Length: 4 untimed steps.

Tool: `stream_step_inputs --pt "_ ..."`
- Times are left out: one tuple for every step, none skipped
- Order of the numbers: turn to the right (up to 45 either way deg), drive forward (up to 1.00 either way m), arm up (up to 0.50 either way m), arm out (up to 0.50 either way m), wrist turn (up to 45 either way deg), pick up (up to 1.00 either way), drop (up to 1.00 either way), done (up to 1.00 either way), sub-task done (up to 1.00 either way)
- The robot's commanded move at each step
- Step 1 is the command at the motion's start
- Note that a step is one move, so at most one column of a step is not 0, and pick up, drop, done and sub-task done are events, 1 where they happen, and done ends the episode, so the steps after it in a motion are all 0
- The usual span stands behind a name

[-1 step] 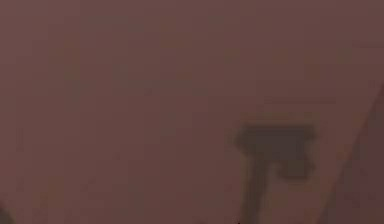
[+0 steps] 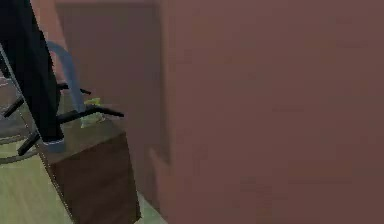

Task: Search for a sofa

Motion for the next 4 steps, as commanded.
stream_step_inputs --pt "-45.0 0.00 0.00 0.00 0.0 0.00 0.00 0.00 0.00" --pt "-45.0 0.00 0.00 0.00 0.0 0.00 0.00 0.00 0.00" --pt "0.0 0.35 0.00 0.00 0.0 0.00 0.00 0.00 0.00" --pt "-33.0 0.00 0.00 0.00 0.0 0.00 0.00 0.00 0.00"
